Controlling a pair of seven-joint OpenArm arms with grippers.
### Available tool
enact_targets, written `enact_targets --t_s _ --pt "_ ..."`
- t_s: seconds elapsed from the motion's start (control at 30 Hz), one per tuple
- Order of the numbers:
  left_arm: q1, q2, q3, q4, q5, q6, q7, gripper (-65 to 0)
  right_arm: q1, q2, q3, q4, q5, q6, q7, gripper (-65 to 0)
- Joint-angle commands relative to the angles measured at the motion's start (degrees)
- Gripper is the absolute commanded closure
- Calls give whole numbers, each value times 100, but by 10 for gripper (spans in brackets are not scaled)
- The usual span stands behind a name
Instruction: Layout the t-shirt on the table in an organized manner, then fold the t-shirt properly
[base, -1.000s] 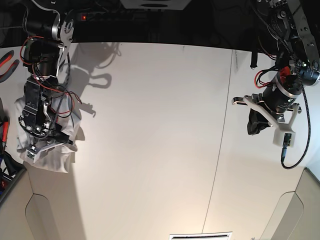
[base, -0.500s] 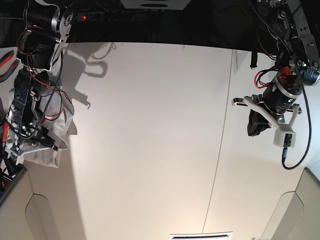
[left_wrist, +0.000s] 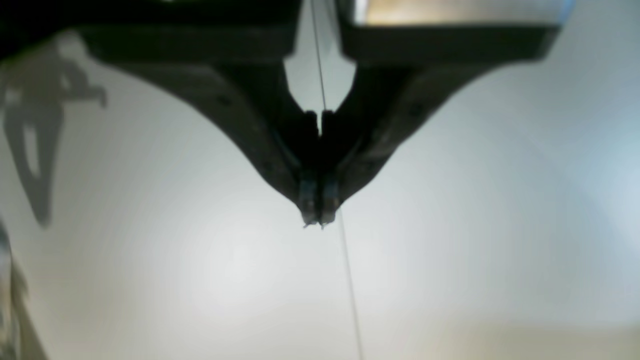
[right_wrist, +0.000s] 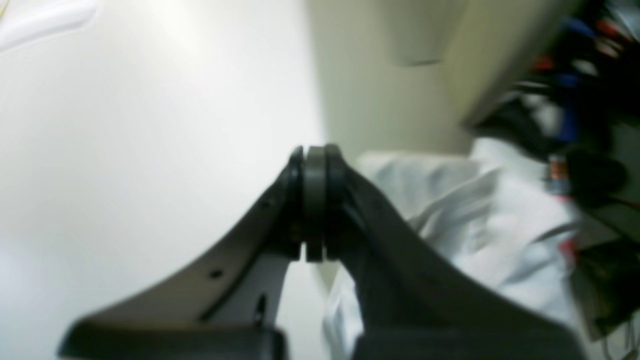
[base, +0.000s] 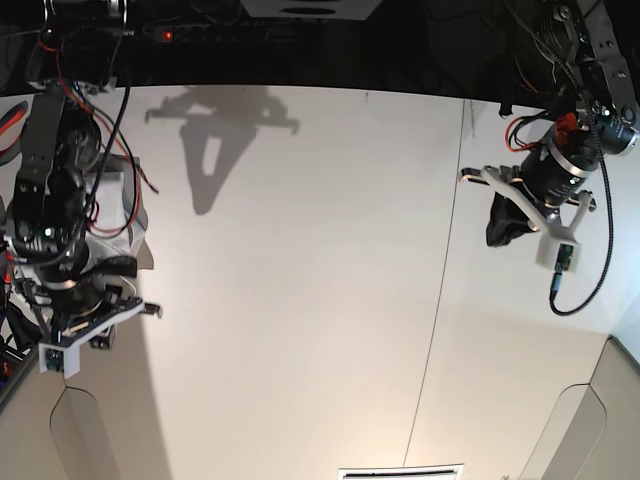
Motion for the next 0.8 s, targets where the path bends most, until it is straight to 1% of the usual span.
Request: enact_targets --t_s 0.0,0.07,0.13,0.23,0.3,0.47,0.53,0.63,0.7,0.77 --pt "109 -35 -4 83 -166 -96 -11 0 -153 157 -68 273 59 76 79 0" --pt "382 -85 -4 83 -400 -249 190 0 -612 354 -236 643 210 273 31 0" --pt "717 -216 -4 85 -708 -420 365 0 -1102 557 -339 1014 341 369 -63 0" --pt "1298 -442 -4 85 -1097 -710 562 0 -1923 885 -354 1497 446 385 -177 0" --pt "1659 -612 -4 85 -1176 -787 568 0 -2450 1099 -354 1718 553 431 -278 0" --pt "2428 -1143 -4 83 -1152 -800 629 0 -3644 1499 -356 1834 1056 944 -560 0" --pt "2684 -1410 -4 81 -973 -800 627 0 -4070 1661 -356 1829 1207 1134 -581 0" --pt "2981 -1816 -4 -57 -647 -796 627 0 -4548 1893 -356 1764 1320 1322 -579 0" --pt "3143 -2100 -4 -372 -577 -793 448 0 -4780 2015 -356 1578 1410 1519 -540 0" --pt "3246 -2354 -4 -903 -566 -772 70 0 -4907 2103 -367 1213 1547 1703 -455 0"
